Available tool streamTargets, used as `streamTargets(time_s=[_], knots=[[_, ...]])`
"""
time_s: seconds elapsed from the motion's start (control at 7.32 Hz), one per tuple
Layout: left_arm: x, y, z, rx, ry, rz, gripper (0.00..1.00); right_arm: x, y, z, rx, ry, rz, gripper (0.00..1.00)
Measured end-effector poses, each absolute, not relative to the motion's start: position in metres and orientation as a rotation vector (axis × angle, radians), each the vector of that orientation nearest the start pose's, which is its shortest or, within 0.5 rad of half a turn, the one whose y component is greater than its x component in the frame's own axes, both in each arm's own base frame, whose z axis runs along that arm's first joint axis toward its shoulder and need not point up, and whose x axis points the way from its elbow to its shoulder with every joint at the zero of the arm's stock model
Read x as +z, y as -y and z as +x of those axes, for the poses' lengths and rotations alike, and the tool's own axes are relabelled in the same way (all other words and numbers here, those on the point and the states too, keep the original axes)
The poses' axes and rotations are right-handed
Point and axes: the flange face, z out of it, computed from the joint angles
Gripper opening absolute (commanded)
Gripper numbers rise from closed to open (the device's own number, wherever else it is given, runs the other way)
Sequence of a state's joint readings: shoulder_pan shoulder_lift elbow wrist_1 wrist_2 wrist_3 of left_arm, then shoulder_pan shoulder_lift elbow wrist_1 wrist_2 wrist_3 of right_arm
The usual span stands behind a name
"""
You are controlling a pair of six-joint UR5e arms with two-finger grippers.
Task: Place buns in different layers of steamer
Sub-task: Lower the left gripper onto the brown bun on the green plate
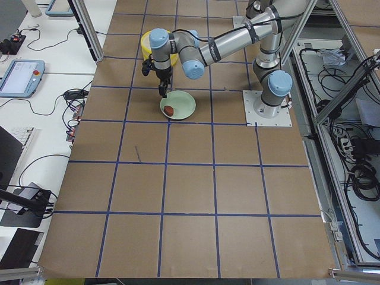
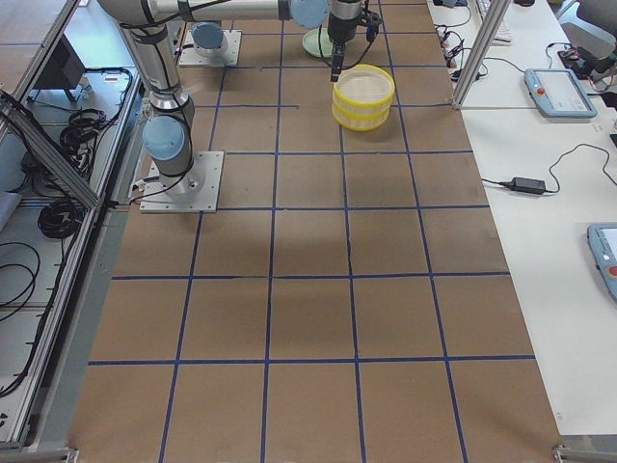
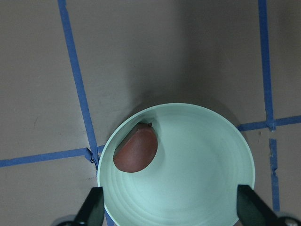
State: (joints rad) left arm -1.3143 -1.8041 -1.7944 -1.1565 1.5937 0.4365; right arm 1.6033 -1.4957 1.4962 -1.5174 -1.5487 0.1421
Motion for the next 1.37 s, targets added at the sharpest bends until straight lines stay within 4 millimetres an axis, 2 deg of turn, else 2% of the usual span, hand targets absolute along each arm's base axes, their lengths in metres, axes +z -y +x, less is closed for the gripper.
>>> streamTargets(time_s=[0.27, 0.55, 0.82, 1.09, 1.23, 1.37], knots=[[0.279, 0.557, 0.012, 0.122, -3.129, 0.300, 0.98, 0.483, 0.514, 0.154, 0.039, -3.113, 0.175, 1.00], [0.260, 0.563, 0.014, 0.117, -3.120, 0.353, 0.97, 0.484, 0.514, 0.158, 0.017, -3.110, 0.166, 1.00], [0.227, 0.561, 0.015, 0.164, -3.104, 0.438, 0.96, 0.487, 0.515, 0.158, -0.003, -3.108, 0.162, 1.00], [0.200, 0.558, 0.016, 0.225, -3.099, 0.478, 0.74, 0.488, 0.516, 0.158, -0.013, -3.109, 0.159, 1.00], [0.195, 0.556, 0.018, 0.253, -3.076, 0.503, 0.71, 0.489, 0.517, 0.158, -0.018, -3.109, 0.157, 1.00], [0.192, 0.555, 0.021, 0.280, -3.043, 0.524, 0.58, 0.489, 0.517, 0.158, -0.020, -3.109, 0.155, 1.00]])
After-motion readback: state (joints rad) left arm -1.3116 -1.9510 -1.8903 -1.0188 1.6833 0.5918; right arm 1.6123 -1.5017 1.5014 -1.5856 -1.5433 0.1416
